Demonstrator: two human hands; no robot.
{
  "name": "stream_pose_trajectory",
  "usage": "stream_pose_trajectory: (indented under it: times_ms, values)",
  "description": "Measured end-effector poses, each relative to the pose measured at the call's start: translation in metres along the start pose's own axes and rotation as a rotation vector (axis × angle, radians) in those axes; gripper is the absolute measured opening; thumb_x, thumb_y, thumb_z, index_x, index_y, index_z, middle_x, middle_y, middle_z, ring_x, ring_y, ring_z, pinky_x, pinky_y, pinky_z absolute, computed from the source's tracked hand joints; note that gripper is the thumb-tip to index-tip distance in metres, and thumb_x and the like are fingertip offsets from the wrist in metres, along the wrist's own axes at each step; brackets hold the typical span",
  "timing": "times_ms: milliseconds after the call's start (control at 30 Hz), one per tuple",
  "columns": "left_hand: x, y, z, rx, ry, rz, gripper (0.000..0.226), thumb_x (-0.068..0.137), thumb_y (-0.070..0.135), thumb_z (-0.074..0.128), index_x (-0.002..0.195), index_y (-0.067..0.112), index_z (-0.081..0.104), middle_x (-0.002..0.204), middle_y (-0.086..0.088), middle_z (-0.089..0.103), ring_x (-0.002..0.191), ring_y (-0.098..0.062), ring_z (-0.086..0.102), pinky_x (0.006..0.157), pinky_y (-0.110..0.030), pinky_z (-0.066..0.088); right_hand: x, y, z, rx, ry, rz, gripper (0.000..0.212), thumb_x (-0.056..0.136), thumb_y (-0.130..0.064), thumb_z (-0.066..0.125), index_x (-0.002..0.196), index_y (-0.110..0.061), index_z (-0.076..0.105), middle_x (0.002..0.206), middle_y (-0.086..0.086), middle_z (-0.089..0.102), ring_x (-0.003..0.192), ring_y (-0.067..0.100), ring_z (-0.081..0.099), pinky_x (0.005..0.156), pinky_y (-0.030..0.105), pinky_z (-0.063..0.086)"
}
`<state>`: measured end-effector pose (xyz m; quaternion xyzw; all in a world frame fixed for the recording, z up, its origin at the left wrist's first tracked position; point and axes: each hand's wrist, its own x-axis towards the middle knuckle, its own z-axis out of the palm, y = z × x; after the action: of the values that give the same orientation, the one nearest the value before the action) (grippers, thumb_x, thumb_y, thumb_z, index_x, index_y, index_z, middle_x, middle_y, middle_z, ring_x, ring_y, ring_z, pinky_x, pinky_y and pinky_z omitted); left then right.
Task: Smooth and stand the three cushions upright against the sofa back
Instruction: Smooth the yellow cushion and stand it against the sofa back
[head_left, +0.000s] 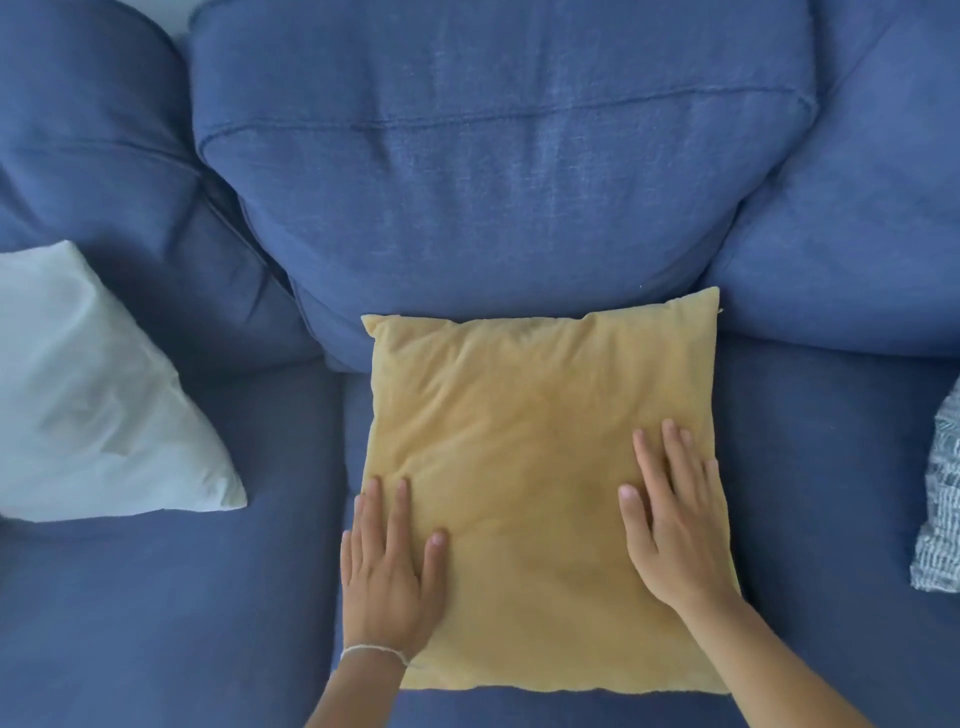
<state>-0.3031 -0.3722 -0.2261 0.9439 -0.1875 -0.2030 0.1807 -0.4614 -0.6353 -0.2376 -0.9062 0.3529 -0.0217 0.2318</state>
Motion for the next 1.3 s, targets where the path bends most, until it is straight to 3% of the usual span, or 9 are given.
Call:
stream_pose_trajectory:
  times_ms: [167,333,433,467,500,633,833,1067,1300]
  values:
    - [-0.012,-0.008,-0.008,-0.314,-0.128,-0.153,0.059,0.102,0.049,0.025,0.156,0.045,0.000,0.159,0.009,0.022,0.134,-0.001,0.032,0.107,-0.030,0.031,-0.041,0.021,0.004,0.131,-0.035,0.286,0.062,0.102,-0.058,0.014,0.160,-0.036,0.016,0.171,0.003,0.017,0.157,0.023,0.017,0.125,0.058,0.016]
    - [0.033,0.017,-0.022,-0.419,0.066,-0.167,0.039,0.104,0.037,0.036,0.139,0.026,0.050,0.148,0.002,0.045,0.138,-0.016,0.041,0.113,-0.034,0.032,-0.006,0.027,-0.009,0.359,0.049,0.519,0.055,0.101,-0.046,0.039,0.153,-0.030,0.035,0.157,0.003,0.040,0.144,0.026,0.040,0.118,0.048,0.033]
    - [0.091,0.053,-0.046,-0.661,0.141,-0.344,0.046,0.098,0.043,0.043,0.111,0.001,0.056,0.103,-0.016,0.062,0.096,-0.032,0.060,0.088,-0.047,0.047,0.062,0.014,-0.033,0.559,0.108,0.575,0.056,0.102,-0.046,0.045,0.153,-0.025,0.037,0.158,0.001,0.040,0.142,0.022,0.043,0.115,0.041,0.033]
    - [0.114,0.061,-0.055,-0.734,0.161,-0.380,0.056,0.094,0.048,0.044,0.103,-0.006,0.054,0.088,-0.024,0.055,0.077,-0.035,0.054,0.097,-0.063,0.041,0.088,0.011,-0.041,0.669,0.100,0.638,0.062,0.100,-0.052,0.045,0.155,-0.024,0.037,0.159,0.000,0.041,0.144,0.023,0.043,0.116,0.040,0.033]
    - [0.135,0.067,-0.064,-0.802,0.159,-0.431,0.061,0.088,0.056,0.046,0.096,-0.004,0.055,0.079,-0.018,0.046,0.068,-0.030,0.047,0.078,-0.031,0.026,0.113,0.010,-0.047,0.775,0.088,0.727,0.068,0.096,-0.060,0.045,0.153,-0.023,0.040,0.157,0.001,0.045,0.143,0.025,0.045,0.116,0.042,0.034]
    - [0.176,0.083,-0.097,-1.027,-0.054,-0.668,0.092,0.063,0.079,0.061,0.132,0.017,0.055,0.116,0.003,0.060,0.108,-0.024,0.059,0.101,-0.041,0.046,0.166,0.006,-0.078,0.943,-0.012,0.972,0.077,0.084,-0.069,0.058,0.138,-0.014,0.052,0.130,0.003,0.062,0.118,0.032,0.060,0.106,0.050,0.047]
    - [0.163,0.084,-0.120,-1.000,0.181,-0.306,0.033,0.087,0.046,0.057,0.078,0.014,0.055,0.082,-0.004,0.045,0.080,-0.020,0.043,0.076,-0.037,0.040,0.176,-0.018,-0.110,0.958,0.066,0.785,0.052,0.094,-0.053,0.057,0.108,-0.004,0.069,0.114,0.015,0.072,0.109,0.037,0.066,0.101,0.051,0.051]
    - [0.168,0.086,-0.172,-1.068,0.558,-0.033,0.032,0.098,0.036,0.048,0.068,0.025,0.047,0.067,0.011,0.040,0.065,-0.007,0.037,0.063,-0.026,0.034,0.200,-0.049,-0.157,1.002,0.555,0.383,0.044,0.100,-0.042,0.046,0.061,-0.021,0.045,0.063,-0.010,0.046,0.064,0.007,0.044,0.062,0.026,0.040]
    - [0.204,0.085,-0.181,-0.934,0.573,-0.014,0.040,0.097,0.038,0.047,0.060,0.024,0.045,0.062,0.011,0.036,0.062,-0.006,0.034,0.064,-0.029,0.032,0.232,-0.054,-0.162,0.751,0.645,0.249,0.046,0.103,-0.038,0.040,0.060,-0.024,0.031,0.060,-0.010,0.034,0.049,0.001,0.033,0.052,0.017,0.031]
